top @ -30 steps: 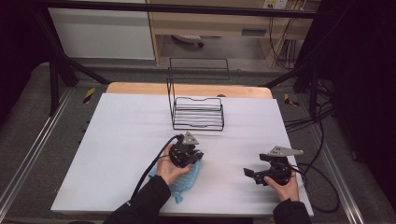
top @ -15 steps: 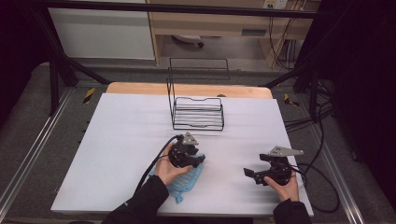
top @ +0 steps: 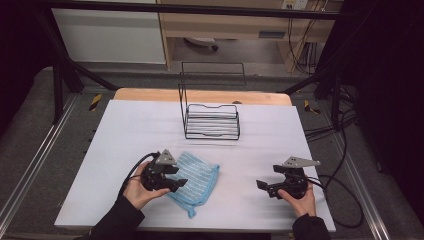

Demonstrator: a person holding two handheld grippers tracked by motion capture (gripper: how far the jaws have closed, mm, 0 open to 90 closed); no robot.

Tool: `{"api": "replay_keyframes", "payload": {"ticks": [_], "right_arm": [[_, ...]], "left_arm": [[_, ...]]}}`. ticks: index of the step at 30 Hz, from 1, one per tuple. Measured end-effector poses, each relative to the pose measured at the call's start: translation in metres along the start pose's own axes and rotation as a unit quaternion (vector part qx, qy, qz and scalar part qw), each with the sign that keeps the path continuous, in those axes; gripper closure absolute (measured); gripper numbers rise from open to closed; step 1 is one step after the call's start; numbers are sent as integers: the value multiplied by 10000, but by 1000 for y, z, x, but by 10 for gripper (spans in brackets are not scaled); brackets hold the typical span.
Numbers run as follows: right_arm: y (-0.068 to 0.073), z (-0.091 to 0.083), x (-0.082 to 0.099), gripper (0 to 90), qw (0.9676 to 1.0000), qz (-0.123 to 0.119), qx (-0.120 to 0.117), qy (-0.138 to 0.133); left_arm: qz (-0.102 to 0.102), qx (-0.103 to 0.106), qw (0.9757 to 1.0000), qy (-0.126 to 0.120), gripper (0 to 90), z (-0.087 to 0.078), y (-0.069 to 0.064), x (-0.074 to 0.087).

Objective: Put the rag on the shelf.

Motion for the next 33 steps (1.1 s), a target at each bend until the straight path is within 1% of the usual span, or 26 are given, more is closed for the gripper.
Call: {"api": "replay_keyframes", "payload": {"ticks": [3, 5, 6, 7, 10, 15, 18, 20, 27, 29, 33], "right_arm": [[6, 4, -2, 49, 10000, -20, -36, 8], [12, 7, -3, 58, 9999, -64, -56, 70], [15, 8, -4, 63, 9999, -70, -81, 86], [18, 10, -4, 68, 9999, -63, -115, 99], [27, 14, -6, 85, 9996, -158, -199, 93], [42, 20, -8, 106, 9988, -301, -355, 122], [49, 23, -9, 111, 9985, -333, -416, 146], [51, 24, -10, 111, 9983, -354, -425, 158], [51, 24, -10, 112, 9984, -333, -428, 139], [51, 24, -10, 112, 9984, -337, -439, 151], [52, 25, -9, 111, 9984, -312, -436, 190]], "left_arm": [[5, 77, 9999, 89, 472, 1, -5, 16], [16, 126, 9998, 153, 478, 4, -9, 25], [73, 134, 9997, 211, 484, 5, -11, 28], [142, 93, 9996, 231, 483, 7, -11, 29], [180, 41, 9995, 248, 505, 11, -11, 31], [183, 70, 9993, 310, 547, 16, -10, 33], [167, 70, 9990, 403, 573, 17, -9, 33], [158, 50, 9988, 454, 622, 17, -8, 32], [148, 42, 9987, 490, 814, 15, -8, 30], [163, 74, 9987, 487, 839, 13, -7, 29], [150, 125, 9990, 409, 852, 6, -4, 27]]}}
Point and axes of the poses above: each handheld gripper's, and its own axes: z roughly forward along the jaws, x roughly out of its underside, y roughly to its left, the point moved 8 cm from there along z, roughly forward along the jaws, and after that the axes turned 5 degrees about -y, right-handed, at the moved point
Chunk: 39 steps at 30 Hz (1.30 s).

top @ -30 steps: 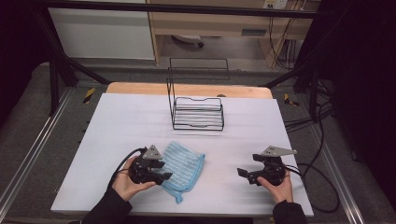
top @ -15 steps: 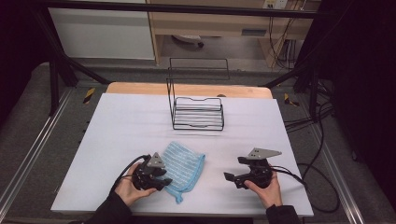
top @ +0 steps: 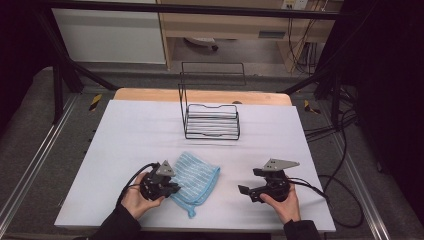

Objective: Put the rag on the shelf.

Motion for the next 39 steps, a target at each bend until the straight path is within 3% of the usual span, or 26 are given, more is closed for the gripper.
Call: {"api": "replay_keyframes", "payload": {"ticks": [4, 8, 13, 16, 20, 23, 28, 30, 32, 36, 39], "right_arm": [[0, 1, 1, 107, 10000, -15, -9, 33], [0, 1, 1, 101, 10000, 18, -27, 52], [0, 3, 0, 98, 10000, 36, -24, 22], [1, 5, -2, 101, 10000, 20, 22, -7], [9, 16, -11, 146, 9997, 139, 66, -173], [18, 31, -22, 206, 9995, 161, 88, -239], [32, 61, -32, 342, 9995, 201, 182, -170], [32, 74, -32, 453, 9994, 162, 300, -64], [33, 85, -31, 543, 9993, 238, 275, -21], [32, 95, -30, 799, 9991, 287, 284, 86], [27, 96, -33, 847, 9992, 238, 320, 51]], "left_arm": [[-36, 88, 10000, -18, 855, -11, 6, -1], [-48, 195, 9997, 163, 855, -19, 13, 6], [-92, 243, 9996, 107, 836, -12, 12, 13], [-141, 191, 9996, -126, 730, -8, 10, 10], [-305, -11, 9977, -599, 542, -20, 18, 0], [-482, -197, 9947, -882, 452, -29, 29, -2], [-694, -370, 9942, -734, 386, -26, 45, 13], [-738, -409, 9942, -673, 378, -23, 48, 17], [-769, -430, 9939, -661, 378, -22, 50, 19], [-796, -484, 9936, -646, 376, -20, 52, 21], [-821, -504, 9930, -684, 388, -21, 53, 20]]}}
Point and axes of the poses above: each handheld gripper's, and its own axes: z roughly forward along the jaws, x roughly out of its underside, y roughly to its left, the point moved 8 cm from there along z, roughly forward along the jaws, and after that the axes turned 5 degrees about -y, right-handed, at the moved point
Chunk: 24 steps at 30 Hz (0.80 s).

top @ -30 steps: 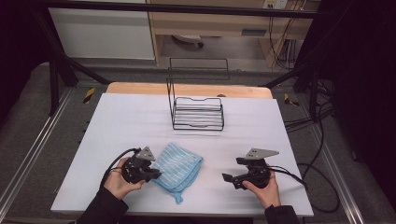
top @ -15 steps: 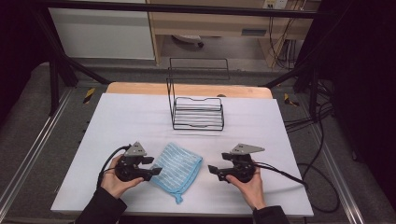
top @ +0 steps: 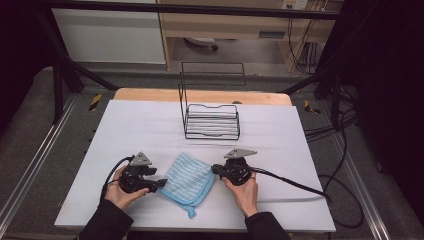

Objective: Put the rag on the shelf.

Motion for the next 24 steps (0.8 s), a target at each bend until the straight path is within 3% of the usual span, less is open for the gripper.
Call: {"api": "replay_keyframes", "payload": {"ticks": [6, 7, 8, 9, 12, 14, 18, 24], "right_arm": [[-6, -3, -2, 832, 9998, -161, 96, 92], [-5, -4, -3, 796, 9999, -116, 34, 118], [-5, -7, -10, 696, 10000, -9, -11, -34], [-5, -9, -14, 653, 9999, 56, -52, -136], [-6, -8, -20, 581, 9995, 175, -18, -278], [-10, 3, -13, 558, 9997, 177, 140, -76], [-12, 11, 0, 560, 9995, 67, 253, 153], [-12, 22, 7, 569, 9995, 39, 244, 183]], "left_arm": [[-5, -12, 10000, 41, 412, 3, 0, 2], [18, -11, 10000, 52, 419, 4, 0, 3], [39, -11, 10000, 88, 434, 5, -1, 4], [65, -12, 9999, 118, 441, 6, -1, 4], [95, 7, 9999, 135, 458, 7, -2, 5], [116, 27, 9998, 162, 492, 7, -3, 6], [117, 65, 9997, 195, 521, 8, -4, 7], [94, 133, 9995, 265, 610, 9, -9, 9]]}}
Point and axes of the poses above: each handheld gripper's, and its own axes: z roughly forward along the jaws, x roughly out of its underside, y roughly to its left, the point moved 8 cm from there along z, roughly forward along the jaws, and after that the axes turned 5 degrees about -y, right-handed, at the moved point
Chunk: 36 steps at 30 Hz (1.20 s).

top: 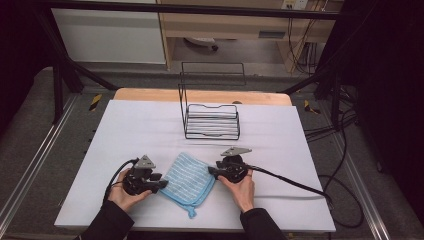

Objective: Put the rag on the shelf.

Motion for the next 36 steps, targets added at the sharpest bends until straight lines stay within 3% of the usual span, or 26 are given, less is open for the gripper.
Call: {"api": "replay_keyframes", "payload": {"ticks": [3, 9, 12, 17, 20, 23, 26, 29, 33, 36], "right_arm": [[2, 2, 2, 622, 10000, 2, -37, -42], [7, 2, 3, 771, 9998, 57, -160, -94], [7, 0, 2, 801, 9998, 40, -158, -144], [3, -7, -4, 817, 9994, 154, -250, -187], [2, -17, -11, 821, 9994, 129, -251, -207], [-3, -27, -19, 825, 9995, 58, -207, -225], [-9, -32, -27, 825, 9997, 0, -191, -173], [-17, -25, -32, 824, 9996, -85, -261, -80], [-17, -7, -34, 823, 9986, -311, -430, -51], [-18, 4, -31, 820, 9985, -238, -486, -77]], "left_arm": [[-15, 46, 10000, 37, 658, 1, -2, 1], [-331, 280, 9990, 112, 740, 2, -4, 2], [-424, 334, 9985, 73, 834, 1, -7, 2], [-494, 286, 9984, 27, 867, -1, -10, 0], [-671, 529, 9963, -68, 871, -3, -19, -3], [-661, 622, 9957, -178, 871, -1, -34, -7], [-716, 635, 9950, -285, 867, 1, -50, -11], [-732, 568, 9952, -302, 860, 5, -61, -8], [-784, 364, 9959, -268, 856, 8, -59, -3], [-819, 286, 9959, -250, 847, 8, -57, -1]]}}
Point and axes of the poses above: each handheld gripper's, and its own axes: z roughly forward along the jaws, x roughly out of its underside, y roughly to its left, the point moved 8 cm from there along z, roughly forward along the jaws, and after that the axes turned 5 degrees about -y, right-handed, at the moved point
